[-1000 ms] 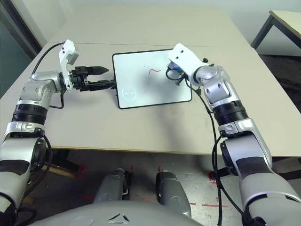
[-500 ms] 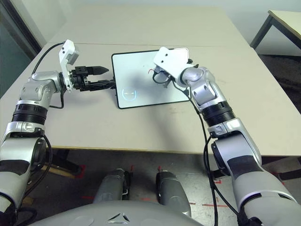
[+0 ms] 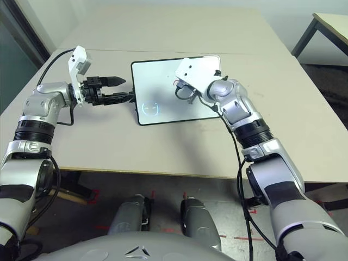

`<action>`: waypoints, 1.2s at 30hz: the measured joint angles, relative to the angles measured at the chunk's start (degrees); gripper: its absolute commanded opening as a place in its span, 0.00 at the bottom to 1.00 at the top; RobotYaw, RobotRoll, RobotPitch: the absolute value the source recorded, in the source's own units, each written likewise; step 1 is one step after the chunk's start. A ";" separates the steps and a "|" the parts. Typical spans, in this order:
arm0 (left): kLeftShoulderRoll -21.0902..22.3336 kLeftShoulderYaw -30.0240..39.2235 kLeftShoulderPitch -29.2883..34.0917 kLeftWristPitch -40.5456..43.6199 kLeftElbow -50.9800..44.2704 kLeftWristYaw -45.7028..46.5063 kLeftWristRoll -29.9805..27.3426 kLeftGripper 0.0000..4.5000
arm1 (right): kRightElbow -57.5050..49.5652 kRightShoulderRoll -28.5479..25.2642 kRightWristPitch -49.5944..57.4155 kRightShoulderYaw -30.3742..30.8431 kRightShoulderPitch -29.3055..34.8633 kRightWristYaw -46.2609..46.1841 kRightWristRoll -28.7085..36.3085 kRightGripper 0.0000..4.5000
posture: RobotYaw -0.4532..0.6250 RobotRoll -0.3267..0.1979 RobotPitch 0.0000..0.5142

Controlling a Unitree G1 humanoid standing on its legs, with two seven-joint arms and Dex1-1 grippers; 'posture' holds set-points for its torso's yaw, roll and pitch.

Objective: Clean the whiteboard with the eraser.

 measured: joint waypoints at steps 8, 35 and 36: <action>-0.02 0.00 -0.02 0.00 0.04 0.00 0.00 1.00 | 2.87 -4.18 -0.57 -1.79 0.02 -0.23 -0.09 0.06 | 0.54 0.62 0.13; -0.06 0.00 -0.12 -0.08 0.04 0.02 0.00 1.00 | -1.93 1.17 -0.14 0.75 1.09 1.03 -1.42 0.06 | 0.55 0.62 0.13; -0.06 0.00 -0.12 -0.08 0.04 0.02 0.00 1.00 | -2.21 1.25 -0.14 0.85 1.23 1.13 -1.52 0.06 | 0.55 0.62 0.13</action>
